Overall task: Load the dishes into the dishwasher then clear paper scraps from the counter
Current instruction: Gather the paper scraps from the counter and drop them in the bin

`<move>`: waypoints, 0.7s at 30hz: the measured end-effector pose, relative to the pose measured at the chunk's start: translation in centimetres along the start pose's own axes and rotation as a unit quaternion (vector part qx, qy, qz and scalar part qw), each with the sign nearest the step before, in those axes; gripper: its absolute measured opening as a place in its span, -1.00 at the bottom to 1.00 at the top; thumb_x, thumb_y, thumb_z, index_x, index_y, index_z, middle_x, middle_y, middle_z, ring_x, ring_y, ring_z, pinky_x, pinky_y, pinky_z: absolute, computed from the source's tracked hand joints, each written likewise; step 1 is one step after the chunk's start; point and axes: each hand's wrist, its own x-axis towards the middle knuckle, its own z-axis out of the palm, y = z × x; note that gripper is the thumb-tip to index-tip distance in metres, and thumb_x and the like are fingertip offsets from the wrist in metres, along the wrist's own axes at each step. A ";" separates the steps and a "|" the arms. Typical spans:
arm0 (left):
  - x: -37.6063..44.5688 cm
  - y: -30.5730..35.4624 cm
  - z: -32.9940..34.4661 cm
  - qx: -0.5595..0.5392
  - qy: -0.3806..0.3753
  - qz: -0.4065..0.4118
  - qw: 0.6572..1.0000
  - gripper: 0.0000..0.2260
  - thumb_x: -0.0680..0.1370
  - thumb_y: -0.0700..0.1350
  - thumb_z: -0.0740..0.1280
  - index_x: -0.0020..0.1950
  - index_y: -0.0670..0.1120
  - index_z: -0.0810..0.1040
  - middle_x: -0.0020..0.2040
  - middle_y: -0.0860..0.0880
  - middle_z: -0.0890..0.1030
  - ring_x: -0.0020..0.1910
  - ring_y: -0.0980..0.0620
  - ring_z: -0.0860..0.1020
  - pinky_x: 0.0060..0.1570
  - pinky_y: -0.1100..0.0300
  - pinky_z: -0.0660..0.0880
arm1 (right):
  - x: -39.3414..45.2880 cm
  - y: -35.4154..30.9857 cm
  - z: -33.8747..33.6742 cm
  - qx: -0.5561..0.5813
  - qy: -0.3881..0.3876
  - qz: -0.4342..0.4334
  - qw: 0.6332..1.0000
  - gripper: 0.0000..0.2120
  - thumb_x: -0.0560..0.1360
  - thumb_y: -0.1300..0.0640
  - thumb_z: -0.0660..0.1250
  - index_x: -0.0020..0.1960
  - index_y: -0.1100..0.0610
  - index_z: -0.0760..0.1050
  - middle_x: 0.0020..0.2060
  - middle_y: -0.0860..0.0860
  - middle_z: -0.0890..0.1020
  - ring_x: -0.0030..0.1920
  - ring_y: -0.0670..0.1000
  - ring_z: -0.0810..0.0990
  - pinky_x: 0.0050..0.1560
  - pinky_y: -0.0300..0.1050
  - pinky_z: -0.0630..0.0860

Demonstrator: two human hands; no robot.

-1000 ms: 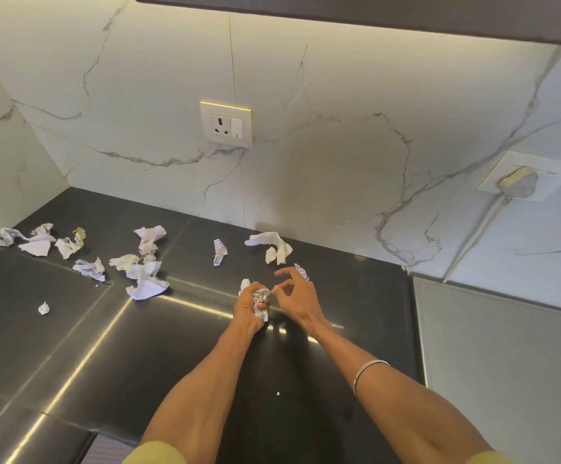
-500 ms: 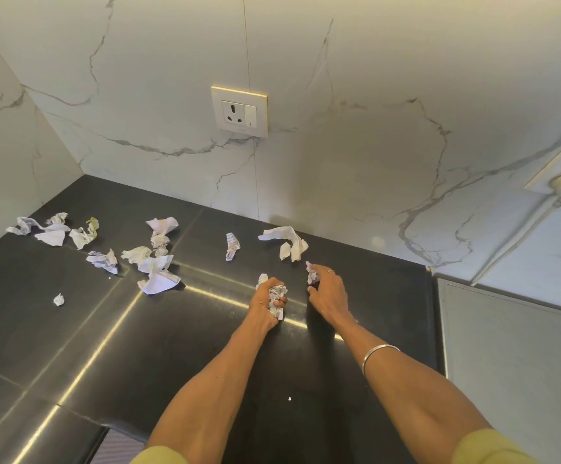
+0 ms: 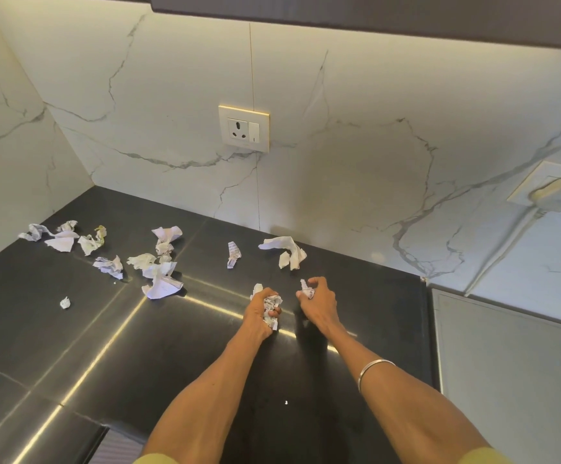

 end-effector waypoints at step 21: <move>-9.1 -0.4 -9.1 -0.197 0.217 0.182 0.939 -0.85 0.36 -0.17 0.46 -0.12 -0.17 0.60 -0.25 -0.11 0.65 -0.33 -0.05 0.61 -0.27 0.17 0.53 | -14.0 -7.9 11.5 0.247 -0.131 0.002 0.960 -0.79 0.63 0.05 0.19 0.09 0.08 0.58 -0.13 -0.08 0.62 -0.15 -0.13 0.60 -0.22 -0.26 0.51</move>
